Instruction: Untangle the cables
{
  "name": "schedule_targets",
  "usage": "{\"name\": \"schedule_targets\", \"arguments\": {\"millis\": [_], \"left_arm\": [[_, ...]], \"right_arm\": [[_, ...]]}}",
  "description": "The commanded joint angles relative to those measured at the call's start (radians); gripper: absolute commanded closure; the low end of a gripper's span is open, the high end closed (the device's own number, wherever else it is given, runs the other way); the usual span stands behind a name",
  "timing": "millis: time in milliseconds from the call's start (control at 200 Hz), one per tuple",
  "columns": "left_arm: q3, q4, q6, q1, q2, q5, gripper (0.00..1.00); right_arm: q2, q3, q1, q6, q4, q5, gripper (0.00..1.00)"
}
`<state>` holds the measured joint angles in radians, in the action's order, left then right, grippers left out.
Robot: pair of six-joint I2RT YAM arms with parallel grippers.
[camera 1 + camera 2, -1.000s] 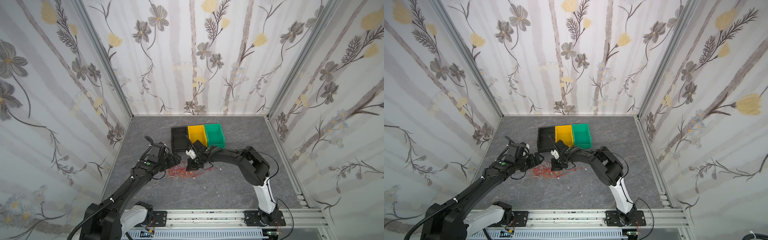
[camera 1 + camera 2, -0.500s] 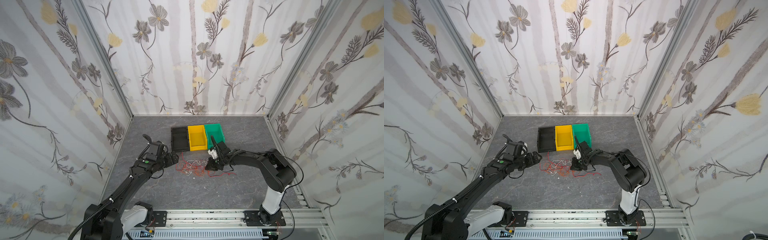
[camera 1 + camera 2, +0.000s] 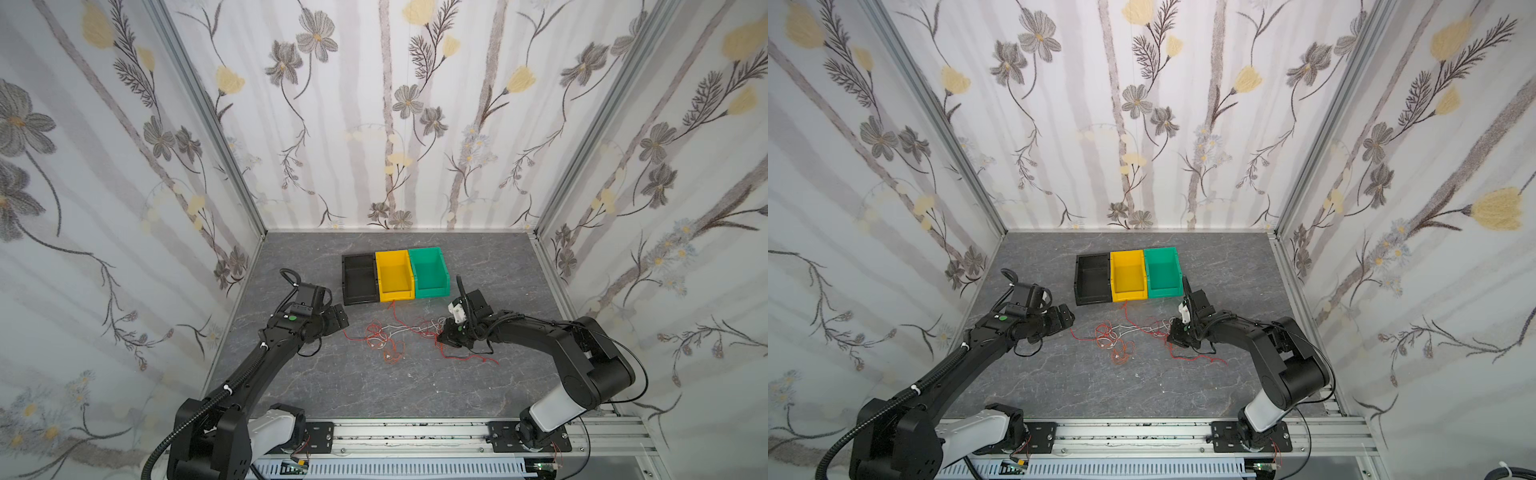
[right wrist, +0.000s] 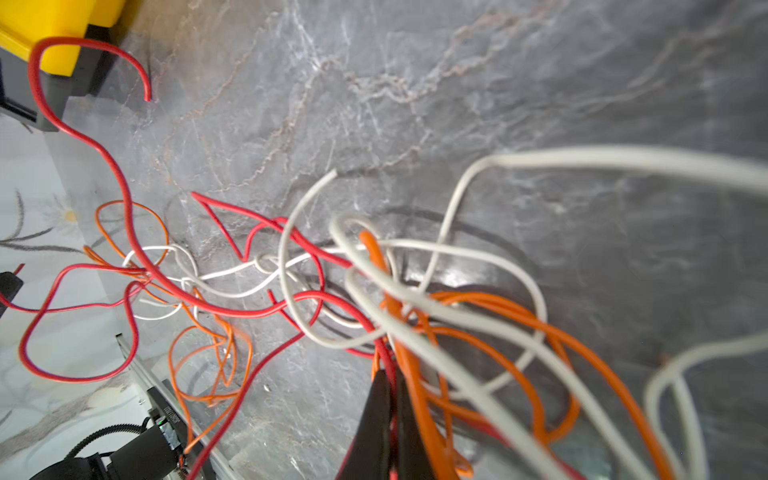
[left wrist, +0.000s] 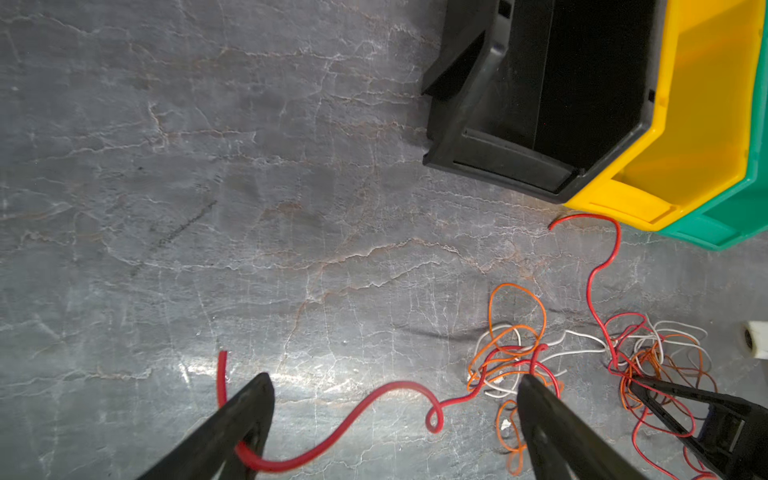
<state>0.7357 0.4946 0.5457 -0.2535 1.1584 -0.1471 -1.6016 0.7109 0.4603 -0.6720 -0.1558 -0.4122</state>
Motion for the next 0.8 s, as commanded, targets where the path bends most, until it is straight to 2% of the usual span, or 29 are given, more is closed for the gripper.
{"name": "schedule_targets", "arguments": {"millis": [0, 90, 220, 365, 550, 794], "left_arm": [[-0.006, -0.074, 0.005, -0.003, -0.004, -0.097, 0.1], [-0.02, -0.115, 0.019, -0.006, -0.021, -0.159, 0.11], [-0.029, -0.114, 0.019, -0.01, -0.039, -0.165, 0.11], [-0.051, -0.139, 0.031, -0.011, -0.039, -0.178, 0.11], [-0.069, -0.168, 0.049, -0.019, -0.047, -0.188, 0.11], [-0.087, -0.173, 0.055, -0.028, -0.077, -0.189, 0.12]], "right_arm": [[0.048, 0.02, 0.031, 0.018, -0.154, 0.132, 1.0], [0.096, 0.072, 0.088, 0.02, -0.166, 0.12, 1.0], [0.132, 0.161, 0.144, 0.008, -0.19, 0.089, 1.0], [0.108, 0.26, 0.195, -0.008, -0.17, 0.025, 1.0], [0.002, 0.376, 0.265, -0.058, -0.085, -0.053, 1.0], [-0.249, 0.549, 0.327, -0.196, 0.047, -0.137, 1.0]]}}
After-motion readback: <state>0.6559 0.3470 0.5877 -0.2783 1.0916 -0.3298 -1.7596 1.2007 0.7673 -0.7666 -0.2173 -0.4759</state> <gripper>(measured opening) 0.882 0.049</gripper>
